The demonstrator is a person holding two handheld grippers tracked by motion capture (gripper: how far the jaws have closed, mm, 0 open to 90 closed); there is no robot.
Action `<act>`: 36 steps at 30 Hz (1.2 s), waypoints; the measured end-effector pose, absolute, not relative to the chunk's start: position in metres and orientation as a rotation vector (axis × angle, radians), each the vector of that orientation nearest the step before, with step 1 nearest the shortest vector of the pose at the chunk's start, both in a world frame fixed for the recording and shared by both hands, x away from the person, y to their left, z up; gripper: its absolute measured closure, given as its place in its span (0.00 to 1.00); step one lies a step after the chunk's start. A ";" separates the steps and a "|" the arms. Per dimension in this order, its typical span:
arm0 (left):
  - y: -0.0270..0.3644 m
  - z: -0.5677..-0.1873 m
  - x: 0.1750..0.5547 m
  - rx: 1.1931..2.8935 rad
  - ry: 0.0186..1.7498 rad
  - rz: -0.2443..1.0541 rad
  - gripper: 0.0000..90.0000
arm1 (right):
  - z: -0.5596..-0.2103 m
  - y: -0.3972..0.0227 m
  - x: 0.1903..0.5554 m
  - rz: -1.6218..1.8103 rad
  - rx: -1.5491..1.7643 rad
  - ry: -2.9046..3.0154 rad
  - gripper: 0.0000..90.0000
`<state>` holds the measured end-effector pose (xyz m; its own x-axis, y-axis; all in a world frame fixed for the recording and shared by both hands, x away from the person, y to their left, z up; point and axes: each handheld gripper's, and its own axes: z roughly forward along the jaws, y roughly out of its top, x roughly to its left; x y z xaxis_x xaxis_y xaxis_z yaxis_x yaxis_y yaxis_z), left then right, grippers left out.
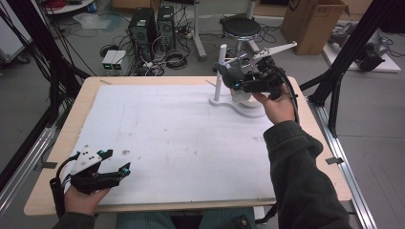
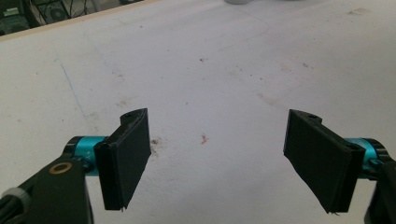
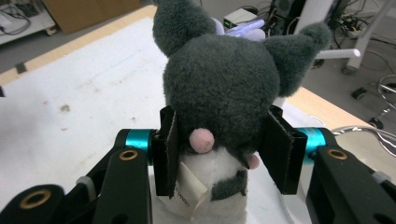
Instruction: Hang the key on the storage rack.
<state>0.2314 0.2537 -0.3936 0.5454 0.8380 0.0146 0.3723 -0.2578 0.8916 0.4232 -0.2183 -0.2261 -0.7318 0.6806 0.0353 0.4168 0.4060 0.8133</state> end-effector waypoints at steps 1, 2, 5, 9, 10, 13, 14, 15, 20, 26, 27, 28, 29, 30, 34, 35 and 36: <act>0.254 -0.394 0.232 1.846 0.995 0.630 0.26 | -0.227 -0.218 0.424 1.238 0.966 2.363 0.58; 0.254 -0.394 0.231 1.845 0.996 0.629 0.26 | -0.229 -0.219 0.426 1.233 0.972 2.362 0.58; 0.254 -0.394 0.232 1.846 0.995 0.628 0.26 | -0.233 -0.221 0.430 1.234 0.995 2.357 0.58; 0.253 -0.394 0.231 1.848 0.994 0.626 0.26 | -0.241 -0.222 0.435 1.218 1.018 2.366 0.58; 0.253 -0.394 0.231 1.847 0.994 0.626 0.26 | -0.242 -0.222 0.436 1.213 1.023 2.368 0.58; 0.254 -0.393 0.231 1.847 0.994 0.631 0.26 | -0.246 -0.221 0.439 1.201 1.038 2.373 0.58; 0.254 -0.393 0.231 1.847 0.994 0.630 0.26 | -0.247 -0.221 0.439 1.194 1.040 2.377 0.58; 0.254 -0.393 0.231 1.847 0.996 0.631 0.26 | -0.247 -0.220 0.440 1.194 1.032 2.377 0.58; 0.254 -0.393 0.231 1.842 1.000 0.630 0.26 | -0.248 -0.219 0.442 1.193 1.038 2.374 0.58; 0.254 -0.393 0.231 1.842 1.000 0.629 0.26 | -0.249 -0.218 0.444 1.192 1.039 2.371 0.58; 0.254 -0.393 0.231 1.846 0.999 0.630 0.26 | -0.250 -0.218 0.444 1.191 1.042 2.374 0.58; 0.254 -0.393 0.231 1.842 1.000 0.629 0.26 | -0.250 -0.218 0.445 1.190 1.041 2.371 0.58; 0.254 -0.393 0.231 1.845 0.999 0.630 0.26 | -0.250 -0.218 0.445 1.190 1.035 2.369 0.58; 0.255 -0.393 0.231 1.845 0.998 0.631 0.26 | -0.250 -0.218 0.446 1.190 1.036 2.370 0.58; 0.255 -0.393 0.231 1.843 1.001 0.631 0.26 | -0.251 -0.218 0.447 1.192 1.037 2.375 0.58; 0.255 -0.393 0.231 1.841 1.001 0.631 0.26 | -0.252 -0.218 0.448 1.186 1.042 2.375 0.58; 0.255 -0.393 0.231 1.842 1.001 0.631 0.26 | -0.252 -0.218 0.449 1.185 1.042 2.373 0.58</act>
